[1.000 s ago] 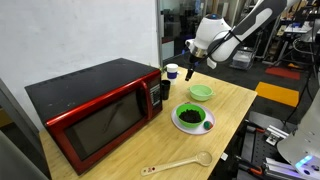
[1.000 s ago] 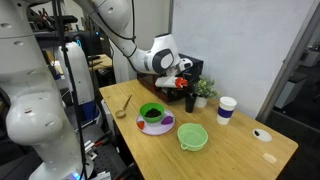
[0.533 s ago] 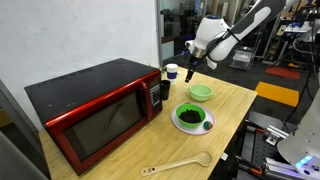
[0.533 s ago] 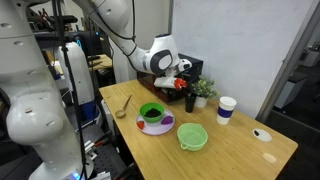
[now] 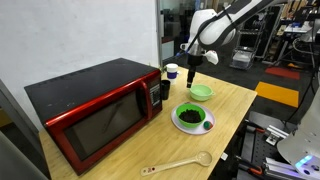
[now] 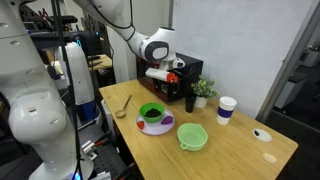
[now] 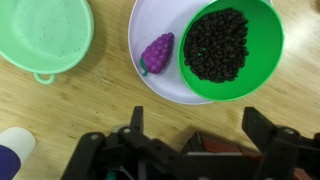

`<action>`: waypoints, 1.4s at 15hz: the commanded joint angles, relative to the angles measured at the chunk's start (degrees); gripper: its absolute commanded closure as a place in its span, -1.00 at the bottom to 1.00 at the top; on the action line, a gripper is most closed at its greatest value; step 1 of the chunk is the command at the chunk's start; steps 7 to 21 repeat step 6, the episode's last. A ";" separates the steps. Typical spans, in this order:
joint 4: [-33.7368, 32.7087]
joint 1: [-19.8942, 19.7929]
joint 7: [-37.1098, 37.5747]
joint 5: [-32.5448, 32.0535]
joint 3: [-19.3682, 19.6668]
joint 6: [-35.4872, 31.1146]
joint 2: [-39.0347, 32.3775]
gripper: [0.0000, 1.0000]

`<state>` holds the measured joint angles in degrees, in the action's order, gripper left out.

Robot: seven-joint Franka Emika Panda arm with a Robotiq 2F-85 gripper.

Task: Pour the contents in the green pot into the green bowl

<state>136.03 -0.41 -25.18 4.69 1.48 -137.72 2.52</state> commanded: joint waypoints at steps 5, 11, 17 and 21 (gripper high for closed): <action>-4.09 0.19 -1.93 -0.24 0.72 9.74 2.92 -1.00; -4.32 0.23 -1.89 -0.26 0.79 10.15 3.46 -1.00; -4.32 0.23 -1.89 -0.26 0.79 10.15 3.46 -1.00; -4.32 0.23 -1.89 -0.26 0.79 10.15 3.46 -1.00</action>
